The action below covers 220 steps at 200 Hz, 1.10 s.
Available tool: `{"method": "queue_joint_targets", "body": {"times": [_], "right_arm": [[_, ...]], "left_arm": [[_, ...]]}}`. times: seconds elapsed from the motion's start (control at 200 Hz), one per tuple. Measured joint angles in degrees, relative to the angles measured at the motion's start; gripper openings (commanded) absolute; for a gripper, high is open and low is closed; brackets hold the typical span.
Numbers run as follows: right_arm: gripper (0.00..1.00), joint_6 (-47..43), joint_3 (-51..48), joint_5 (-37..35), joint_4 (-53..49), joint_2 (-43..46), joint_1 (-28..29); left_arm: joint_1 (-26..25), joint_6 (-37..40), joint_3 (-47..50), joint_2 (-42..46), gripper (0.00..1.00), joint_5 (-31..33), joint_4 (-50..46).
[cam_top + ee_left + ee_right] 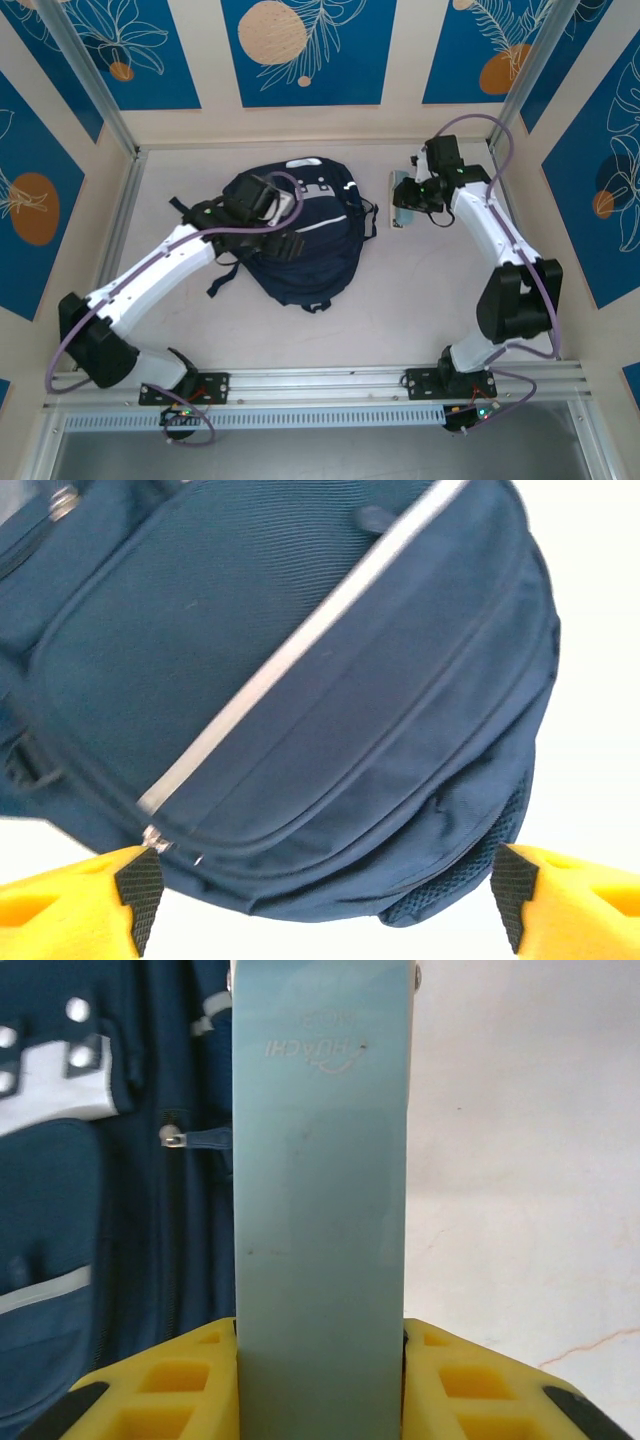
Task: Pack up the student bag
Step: Open the student bag at the center of the table.
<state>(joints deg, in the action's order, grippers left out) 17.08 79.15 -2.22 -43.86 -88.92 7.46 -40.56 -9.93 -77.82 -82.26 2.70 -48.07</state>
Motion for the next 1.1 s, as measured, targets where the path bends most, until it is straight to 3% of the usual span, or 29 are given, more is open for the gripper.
{"method": "queue_joint_targets", "body": {"times": [0.235, 0.375, 0.67, 0.775, 1.1], "right_arm": [[0.24, 4.3, -6.4, 3.9, 1.3, 6.0, -0.1], [0.24, 5.5, -9.2, 5.1, 1.9, 8.4, -0.3], [0.24, 6.1, -11.5, 5.3, 1.9, 10.0, -0.4], [0.24, 6.4, -11.5, 5.3, 1.9, 10.0, -0.4], [0.24, 6.9, -12.5, 5.7, 2.3, 10.1, -0.4]], "left_arm": [[-2.9, 8.3, -4.7, -10.9, 0.72, -1.6, -0.9], [-2.9, 11.4, -7.6, -15.7, 0.52, -0.5, -1.2], [-2.9, 14.6, -11.4, -22.8, 0.56, 2.9, -3.5], [-2.9, 15.4, -11.8, -23.9, 0.45, 3.1, -4.0], [-2.9, 16.0, -15.6, -24.0, 0.29, 5.2, -6.3]]}}
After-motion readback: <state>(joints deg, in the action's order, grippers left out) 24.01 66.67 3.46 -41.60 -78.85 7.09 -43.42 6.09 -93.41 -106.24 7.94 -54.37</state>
